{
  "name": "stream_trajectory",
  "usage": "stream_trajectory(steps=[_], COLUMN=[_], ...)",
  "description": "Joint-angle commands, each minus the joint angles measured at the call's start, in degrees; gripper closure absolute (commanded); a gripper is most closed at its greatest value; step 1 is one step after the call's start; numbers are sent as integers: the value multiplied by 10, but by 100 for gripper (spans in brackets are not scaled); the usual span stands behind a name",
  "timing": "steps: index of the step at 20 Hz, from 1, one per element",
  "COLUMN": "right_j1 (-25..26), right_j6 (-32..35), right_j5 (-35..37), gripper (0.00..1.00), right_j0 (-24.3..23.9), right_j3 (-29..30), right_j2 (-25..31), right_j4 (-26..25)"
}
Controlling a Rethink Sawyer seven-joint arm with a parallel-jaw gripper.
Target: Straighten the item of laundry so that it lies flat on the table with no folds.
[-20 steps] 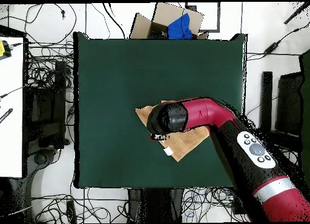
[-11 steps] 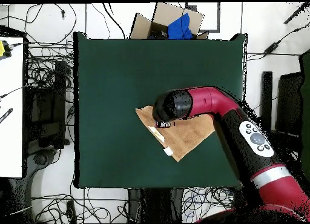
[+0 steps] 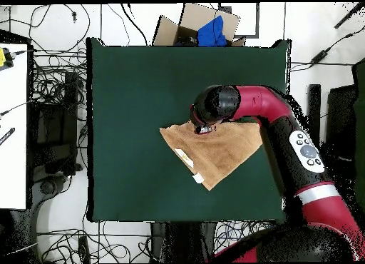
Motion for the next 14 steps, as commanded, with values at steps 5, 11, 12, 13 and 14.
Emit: stream_trajectory(steps=[5, 11, 12, 13, 14], right_j1=[69, 71, 69, 68, 69], right_j6=[-180, -188, -186, -187, -185], right_j5=[94, 76, 74, 74, 73], gripper=[0, 0, 0, 0, 0], right_j0=[28, 6, 4, 5, 8], right_j3=[-118, -97, -95, -94, -98], right_j2=[10, 11, 8, 6, 1], right_j4=[-33, -22, -23, -24, -29])
